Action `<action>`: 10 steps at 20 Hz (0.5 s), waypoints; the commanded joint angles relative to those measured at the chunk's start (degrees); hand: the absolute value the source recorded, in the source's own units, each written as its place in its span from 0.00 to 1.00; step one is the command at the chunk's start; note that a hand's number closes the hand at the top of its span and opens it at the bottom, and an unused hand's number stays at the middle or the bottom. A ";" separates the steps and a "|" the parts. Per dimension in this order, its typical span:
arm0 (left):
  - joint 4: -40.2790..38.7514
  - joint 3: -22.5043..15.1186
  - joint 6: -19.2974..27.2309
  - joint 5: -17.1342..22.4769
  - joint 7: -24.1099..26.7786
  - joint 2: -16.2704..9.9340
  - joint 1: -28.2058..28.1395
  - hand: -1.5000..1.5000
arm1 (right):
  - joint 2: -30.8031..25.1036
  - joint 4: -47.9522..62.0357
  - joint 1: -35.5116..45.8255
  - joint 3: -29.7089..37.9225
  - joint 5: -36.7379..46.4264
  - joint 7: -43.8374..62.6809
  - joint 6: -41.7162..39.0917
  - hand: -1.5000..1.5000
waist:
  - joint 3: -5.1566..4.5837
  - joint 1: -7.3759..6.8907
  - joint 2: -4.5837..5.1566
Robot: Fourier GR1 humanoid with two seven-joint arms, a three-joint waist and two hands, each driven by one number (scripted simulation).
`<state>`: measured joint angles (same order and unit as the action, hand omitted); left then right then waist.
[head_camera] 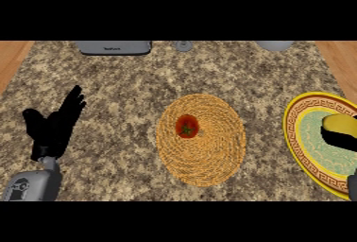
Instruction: Pick the lemon from the placemat and place it in the plate
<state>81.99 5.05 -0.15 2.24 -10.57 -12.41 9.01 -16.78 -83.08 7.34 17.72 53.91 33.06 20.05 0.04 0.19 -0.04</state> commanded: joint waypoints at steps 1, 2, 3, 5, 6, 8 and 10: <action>-3.85 -0.54 1.47 -2.31 2.40 1.07 1.60 0.50 | -2.22 6.18 1.66 4.07 -10.81 -5.62 -4.08 0.00 | 0.00 0.04 0.17; 0.07 -0.13 -0.55 0.16 -0.65 0.34 -0.01 0.50 | -3.78 10.52 3.06 5.67 -12.99 -8.73 -4.05 0.00 | 0.03 -0.48 0.12; -0.66 2.65 -3.63 1.94 1.11 -3.18 -0.07 0.50 | -1.88 7.99 0.21 3.55 -13.19 -11.34 -4.11 0.00 | 0.00 -0.30 0.06; -5.46 0.90 -0.17 -1.00 2.30 0.46 3.43 0.50 | -2.33 10.94 1.09 3.81 -13.68 -15.66 -2.20 0.00 | -0.02 -0.06 0.12; -1.00 -0.21 -0.71 -1.05 2.95 1.05 -1.66 0.50 | -2.28 11.46 2.81 3.76 -13.01 -16.89 0.13 0.00 | -0.01 -0.38 0.07; -0.53 0.04 -0.04 -1.31 0.73 0.81 0.66 0.50 | -2.85 8.23 0.50 4.38 -12.75 -19.24 2.29 0.00 | -0.02 -0.11 0.03; 0.73 -1.08 1.02 -1.84 -1.52 1.77 0.23 0.50 | -3.12 4.79 0.11 4.93 -15.16 -24.51 4.08 0.00 | 0.01 0.14 -0.07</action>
<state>82.04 4.97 -0.21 1.31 -10.21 -11.63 8.86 -19.12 -75.61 8.15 21.59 41.57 15.58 21.42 0.06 0.05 -0.01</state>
